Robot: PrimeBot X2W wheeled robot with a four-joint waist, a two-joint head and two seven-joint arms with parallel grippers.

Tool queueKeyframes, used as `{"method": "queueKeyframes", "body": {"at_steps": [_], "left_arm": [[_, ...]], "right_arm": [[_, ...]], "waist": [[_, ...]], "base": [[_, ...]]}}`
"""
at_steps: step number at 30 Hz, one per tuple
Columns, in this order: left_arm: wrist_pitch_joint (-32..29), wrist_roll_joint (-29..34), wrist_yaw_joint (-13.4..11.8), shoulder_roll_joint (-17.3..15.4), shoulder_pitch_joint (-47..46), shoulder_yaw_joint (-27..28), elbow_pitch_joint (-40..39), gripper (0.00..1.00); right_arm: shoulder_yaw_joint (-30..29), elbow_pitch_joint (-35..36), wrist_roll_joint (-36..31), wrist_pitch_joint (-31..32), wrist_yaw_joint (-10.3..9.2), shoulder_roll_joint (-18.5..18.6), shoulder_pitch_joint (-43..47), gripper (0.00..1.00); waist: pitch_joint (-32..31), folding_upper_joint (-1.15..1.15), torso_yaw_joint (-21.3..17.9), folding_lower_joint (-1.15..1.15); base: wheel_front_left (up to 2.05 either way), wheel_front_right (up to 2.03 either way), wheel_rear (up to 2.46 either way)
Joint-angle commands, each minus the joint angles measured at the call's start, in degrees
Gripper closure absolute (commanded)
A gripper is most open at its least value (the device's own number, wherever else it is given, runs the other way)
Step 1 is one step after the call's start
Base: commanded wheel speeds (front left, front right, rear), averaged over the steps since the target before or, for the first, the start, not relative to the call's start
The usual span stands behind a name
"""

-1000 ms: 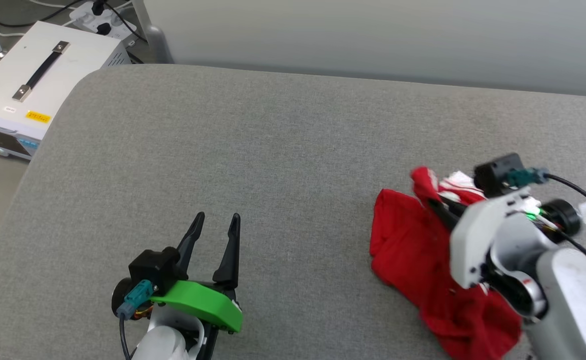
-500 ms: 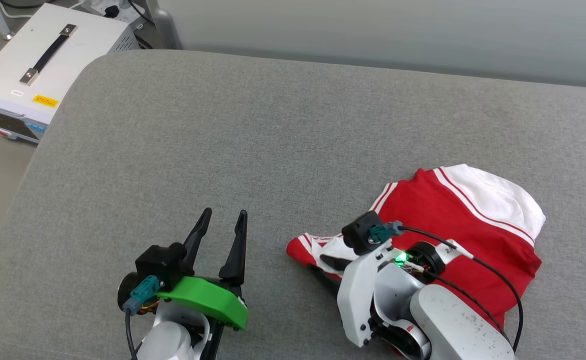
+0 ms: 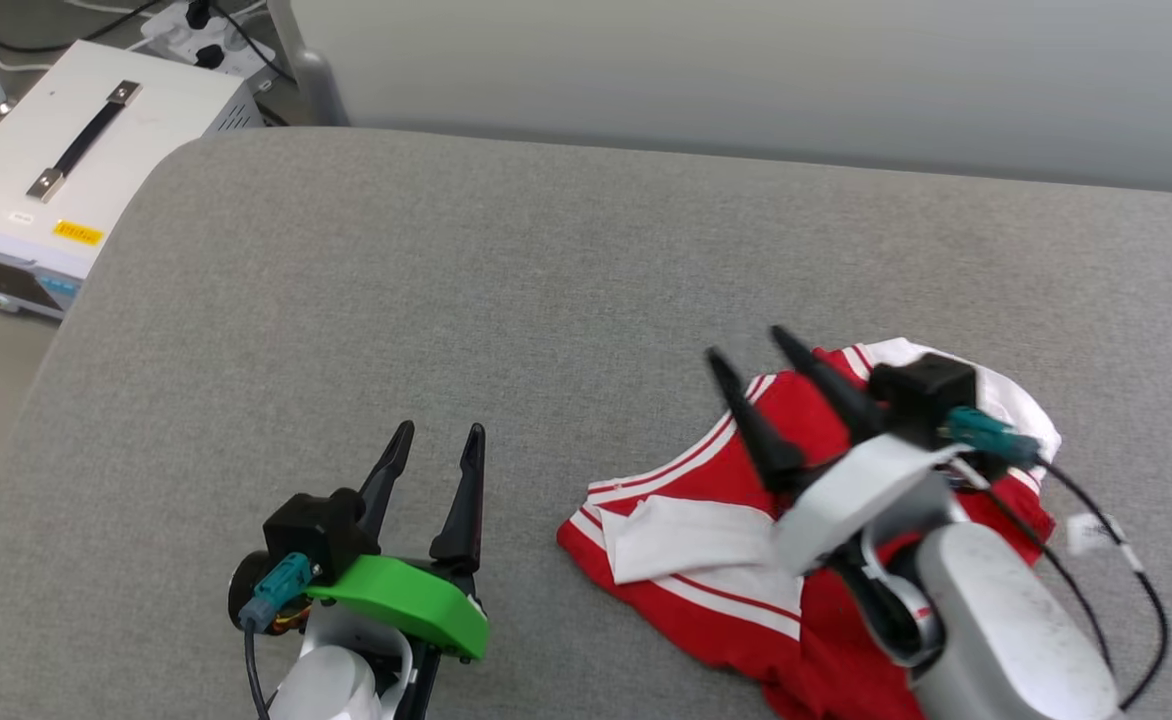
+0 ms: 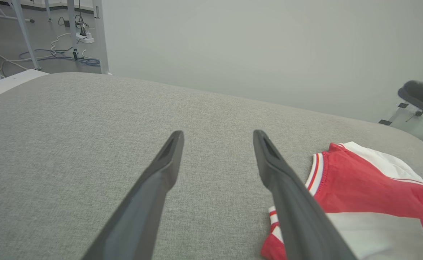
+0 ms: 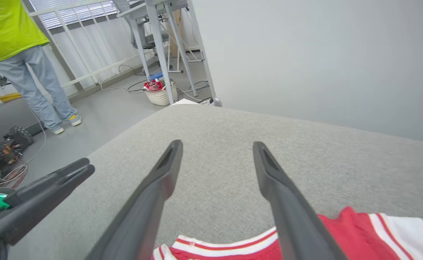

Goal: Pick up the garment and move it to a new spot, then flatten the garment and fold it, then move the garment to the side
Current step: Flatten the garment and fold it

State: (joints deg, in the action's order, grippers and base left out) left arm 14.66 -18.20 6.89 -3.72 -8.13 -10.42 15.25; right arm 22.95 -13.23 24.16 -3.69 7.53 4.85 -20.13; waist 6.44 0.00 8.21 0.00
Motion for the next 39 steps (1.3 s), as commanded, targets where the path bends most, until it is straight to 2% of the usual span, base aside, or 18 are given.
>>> {"method": "queueKeyframes", "body": {"at_steps": [1,6,12,17,21,25,29,35,39], "left_arm": [[0.33,0.26,0.23,0.00,0.69,0.35,0.14,0.00],[0.34,0.49,0.22,-0.32,1.62,0.51,0.21,0.00],[0.34,0.69,0.22,-0.65,2.43,0.09,0.25,0.00],[-0.83,0.84,0.15,-1.18,2.40,-0.56,-0.18,0.00],[-4.18,0.87,0.16,-1.73,1.71,-1.76,-1.48,0.00],[-11.03,0.41,0.36,-2.70,-0.34,-5.19,-3.02,0.00],[-21.17,-2.27,0.53,-4.15,-3.00,-10.13,-2.63,0.00],[-35.42,-8.10,0.57,-8.06,-7.03,-19.08,-0.75,0.00],[-41.03,-10.13,0.58,-10.44,-9.70,-22.99,1.51,0.00]], "right_arm": [[-2.19,0.76,-1.33,-0.65,-0.04,0.20,1.68,0.00],[-12.58,5.21,-5.88,0.22,-0.04,-0.39,6.80,0.00],[-21.78,11.77,-9.77,2.87,-0.04,-0.92,13.30,0.00],[-24.19,18.17,-11.32,4.86,-0.04,-1.10,18.77,0.00],[-24.46,22.44,-11.69,6.67,-0.04,-1.21,22.28,0.00],[-24.31,25.07,-11.47,7.90,-0.04,-1.46,24.86,0.00],[-24.05,25.68,-11.18,8.58,-0.04,-1.66,26.09,0.00],[-23.33,25.57,-10.72,9.01,-0.04,-1.84,25.96,0.00],[-23.04,25.38,-10.19,9.05,-0.04,-1.91,25.51,0.00]], "waist": [[-1.15,0.00,-0.98,0.00],[-2.61,0.00,-2.22,0.00],[-3.97,0.00,-3.18,0.00],[-4.70,0.00,-4.00,0.00],[-4.96,0.00,-5.15,0.00],[-4.76,0.00,-6.01,0.00],[-4.20,0.00,-6.87,0.00],[-2.70,0.00,-8.62,0.00],[-1.30,0.00,-9.38,0.00]], "base": [[0.00,0.00,0.00],[0.00,0.00,0.00],[0.00,0.00,0.00],[0.00,0.00,0.00],[0.00,0.00,0.00],[0.00,0.00,0.00],[0.00,0.00,0.00],[0.00,0.00,0.00],[0.00,0.00,0.00]]}}
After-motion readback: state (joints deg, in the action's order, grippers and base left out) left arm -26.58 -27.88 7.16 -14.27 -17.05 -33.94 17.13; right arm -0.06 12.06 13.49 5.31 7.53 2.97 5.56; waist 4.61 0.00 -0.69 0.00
